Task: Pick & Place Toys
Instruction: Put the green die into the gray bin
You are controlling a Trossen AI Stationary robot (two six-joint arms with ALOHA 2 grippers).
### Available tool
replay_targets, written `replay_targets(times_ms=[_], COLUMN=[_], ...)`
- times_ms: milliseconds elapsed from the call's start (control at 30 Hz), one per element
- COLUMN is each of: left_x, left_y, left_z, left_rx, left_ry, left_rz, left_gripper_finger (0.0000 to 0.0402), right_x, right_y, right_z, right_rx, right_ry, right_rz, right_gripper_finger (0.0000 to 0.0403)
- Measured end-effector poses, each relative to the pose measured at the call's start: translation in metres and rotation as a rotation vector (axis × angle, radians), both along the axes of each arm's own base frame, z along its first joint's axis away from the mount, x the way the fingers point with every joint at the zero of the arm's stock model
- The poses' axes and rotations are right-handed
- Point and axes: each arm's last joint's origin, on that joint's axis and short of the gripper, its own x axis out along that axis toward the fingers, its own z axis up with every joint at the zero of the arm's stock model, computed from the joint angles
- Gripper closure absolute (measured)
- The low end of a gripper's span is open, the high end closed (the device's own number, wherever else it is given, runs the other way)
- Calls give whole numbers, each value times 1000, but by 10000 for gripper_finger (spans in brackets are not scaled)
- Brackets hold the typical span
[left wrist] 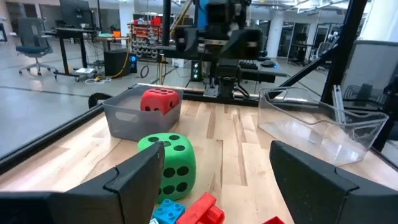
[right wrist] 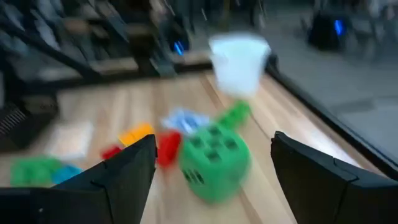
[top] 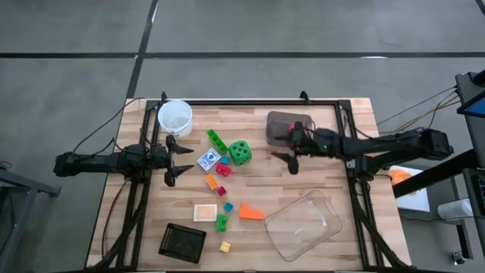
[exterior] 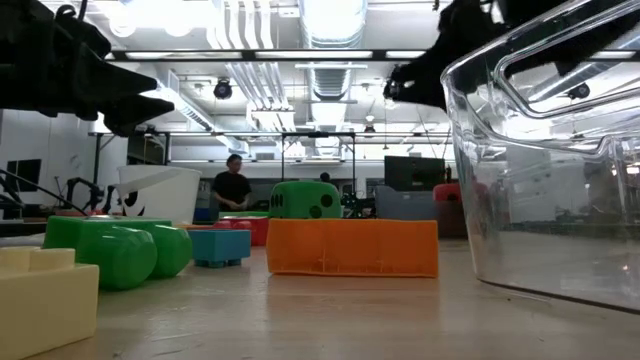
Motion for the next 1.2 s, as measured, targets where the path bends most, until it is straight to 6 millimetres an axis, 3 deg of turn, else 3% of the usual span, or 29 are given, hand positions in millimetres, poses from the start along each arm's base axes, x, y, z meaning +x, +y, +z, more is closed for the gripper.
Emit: replay_targets(times_ms=[133, 433, 867, 1200], left_x=[3, 28, 125, 183], left_y=[1, 1, 4, 4], left_z=[-1, 14, 52, 58], left_rx=[-33, -29, 146, 166], left_ry=[10, 136, 642, 768], left_rz=[26, 53, 92, 83], left_gripper_finger=[111, 111, 111, 111], right_x=[-1, 3, -6, -26], right_y=[15, 34, 48, 55], right_z=[-11, -28, -39, -55], right_rx=[-33, -76, -115, -145], right_ry=[-104, -73, -39, -80], right_rz=[53, 103, 139, 117], right_gripper_finger=[94, 94, 94, 94])
